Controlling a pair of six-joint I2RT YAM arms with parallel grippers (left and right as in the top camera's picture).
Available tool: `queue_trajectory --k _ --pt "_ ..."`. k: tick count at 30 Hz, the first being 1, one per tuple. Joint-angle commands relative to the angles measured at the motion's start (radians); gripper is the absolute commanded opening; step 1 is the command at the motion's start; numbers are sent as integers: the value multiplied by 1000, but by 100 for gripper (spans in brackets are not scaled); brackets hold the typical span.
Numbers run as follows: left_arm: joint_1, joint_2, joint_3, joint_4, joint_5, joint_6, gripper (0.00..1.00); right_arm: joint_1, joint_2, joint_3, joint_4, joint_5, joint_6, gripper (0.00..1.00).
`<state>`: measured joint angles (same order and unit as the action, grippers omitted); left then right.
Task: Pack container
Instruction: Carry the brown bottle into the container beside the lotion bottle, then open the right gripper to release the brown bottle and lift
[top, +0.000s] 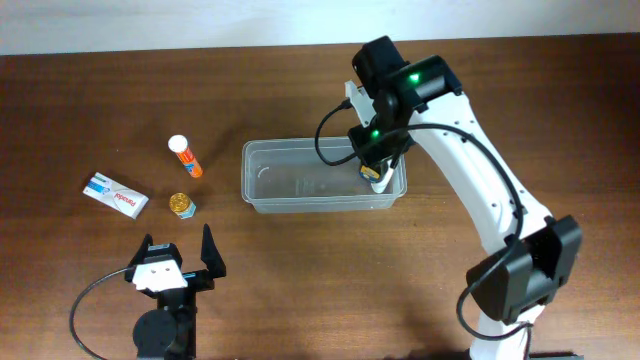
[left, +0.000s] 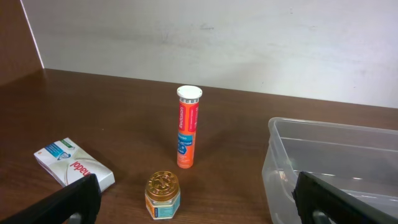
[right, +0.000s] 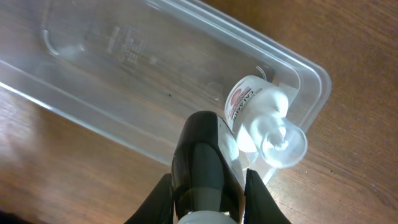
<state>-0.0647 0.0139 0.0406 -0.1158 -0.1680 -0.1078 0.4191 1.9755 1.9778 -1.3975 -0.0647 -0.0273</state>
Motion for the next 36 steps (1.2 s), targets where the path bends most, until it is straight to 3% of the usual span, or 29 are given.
queue_trajectory --k 1,17,36 --pt "5 -8 -10 3 0 16 99 7 44 -7 12 21 -18 17" --pt "5 -8 -10 3 0 16 99 7 167 -53 90 22 -10 16" --pt "5 -8 -10 3 0 16 99 6 170 -147 219 78 244 17"
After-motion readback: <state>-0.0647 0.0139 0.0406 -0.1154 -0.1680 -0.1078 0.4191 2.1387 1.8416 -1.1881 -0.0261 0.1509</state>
